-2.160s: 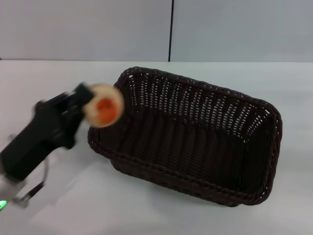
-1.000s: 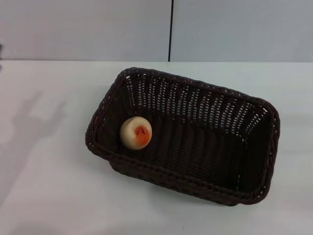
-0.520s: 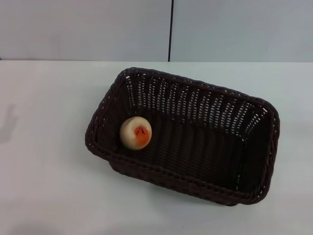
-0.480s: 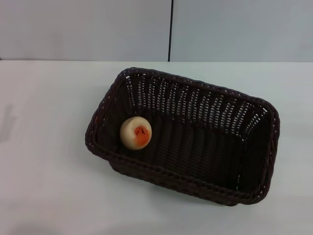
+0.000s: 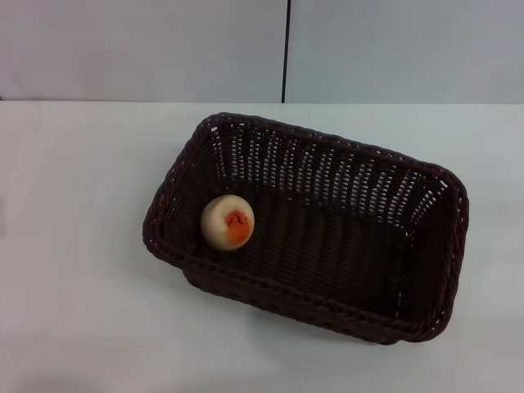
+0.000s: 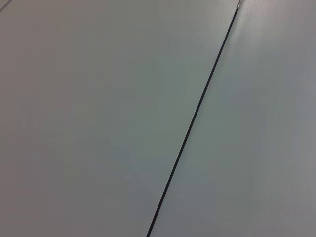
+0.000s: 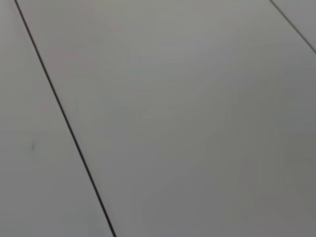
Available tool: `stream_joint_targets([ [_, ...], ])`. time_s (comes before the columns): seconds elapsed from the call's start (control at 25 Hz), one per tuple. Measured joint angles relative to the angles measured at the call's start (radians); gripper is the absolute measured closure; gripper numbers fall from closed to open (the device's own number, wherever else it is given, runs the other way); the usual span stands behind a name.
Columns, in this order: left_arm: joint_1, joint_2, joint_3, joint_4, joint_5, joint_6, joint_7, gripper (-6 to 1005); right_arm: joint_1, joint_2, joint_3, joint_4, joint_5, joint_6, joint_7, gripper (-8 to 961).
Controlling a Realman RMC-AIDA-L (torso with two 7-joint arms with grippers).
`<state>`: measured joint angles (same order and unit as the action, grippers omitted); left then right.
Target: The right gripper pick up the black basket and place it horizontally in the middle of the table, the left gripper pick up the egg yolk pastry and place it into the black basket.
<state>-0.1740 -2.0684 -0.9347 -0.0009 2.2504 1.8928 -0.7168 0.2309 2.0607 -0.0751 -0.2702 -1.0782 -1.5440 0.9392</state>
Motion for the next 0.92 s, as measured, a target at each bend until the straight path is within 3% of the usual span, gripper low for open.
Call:
stream_joint_targets([
  [0.32,0.008,-0.001,-0.005,-0.012,0.000,0.000,0.008,758,0.029,0.005,0.000,0.002,0.000,0.016,-0.014,676],
  [0.64,0.007,0.000,-0.006,-0.011,0.000,0.005,0.008,953,0.031,0.008,0.008,0.010,0.000,0.024,-0.014,675],
  [0.92,0.004,0.003,-0.002,-0.011,0.005,0.007,0.008,1001,0.035,0.010,0.009,0.013,0.000,0.024,-0.014,676],
])
